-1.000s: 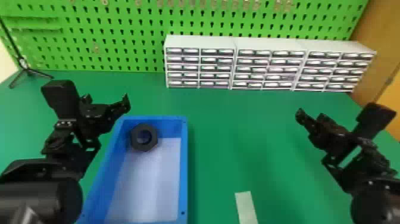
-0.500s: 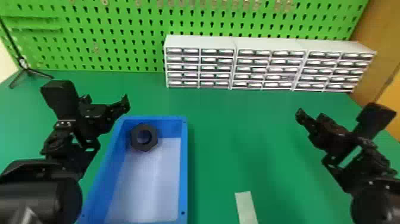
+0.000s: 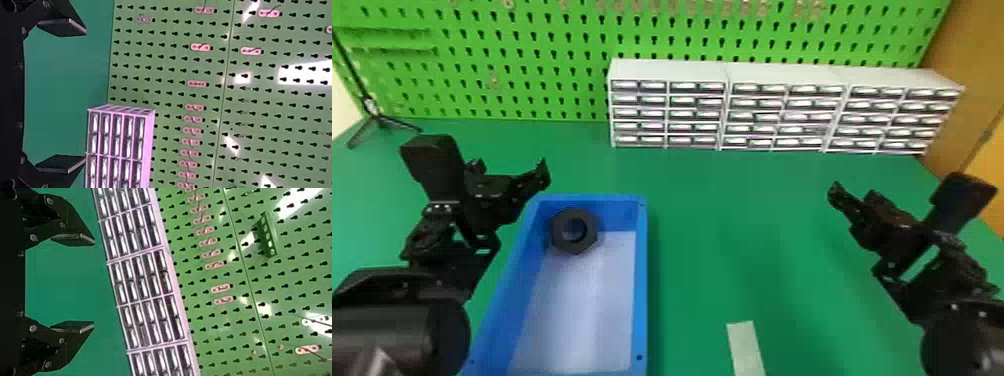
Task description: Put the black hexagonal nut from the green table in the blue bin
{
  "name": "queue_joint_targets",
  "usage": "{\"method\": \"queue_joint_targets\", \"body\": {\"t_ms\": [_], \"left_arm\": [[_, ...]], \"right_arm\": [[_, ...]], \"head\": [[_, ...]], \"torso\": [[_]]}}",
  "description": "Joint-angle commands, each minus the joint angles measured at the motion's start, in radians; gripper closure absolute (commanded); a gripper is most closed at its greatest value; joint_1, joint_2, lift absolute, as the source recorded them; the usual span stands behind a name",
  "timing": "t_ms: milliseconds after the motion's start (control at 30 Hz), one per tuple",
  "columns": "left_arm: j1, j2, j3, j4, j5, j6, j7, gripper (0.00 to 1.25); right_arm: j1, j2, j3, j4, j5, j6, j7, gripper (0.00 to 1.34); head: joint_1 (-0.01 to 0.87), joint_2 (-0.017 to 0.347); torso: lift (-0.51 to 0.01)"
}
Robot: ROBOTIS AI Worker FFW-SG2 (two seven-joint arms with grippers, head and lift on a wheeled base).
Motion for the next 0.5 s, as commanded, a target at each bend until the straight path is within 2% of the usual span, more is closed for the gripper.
{"method": "queue_joint_targets", "body": {"t_ms": [0,467], "left_arm": [[0.000,0.000,0.000,0.000,0.000,0.000,0.000,0.14],[0.002,0.000,0.000,0.000,-0.002,0.000,0.000,0.14]], "right_arm": [[0.000,0.001,-0.001,0.000,0.000,0.000,0.000,0.51],[0.000,-0.001,-0.002,0.000,0.000,0.000,0.000,0.51]], "head": [[0.692,0.008],[0.692,0.008]], "torso": [[-0.097],[-0.097]]}}
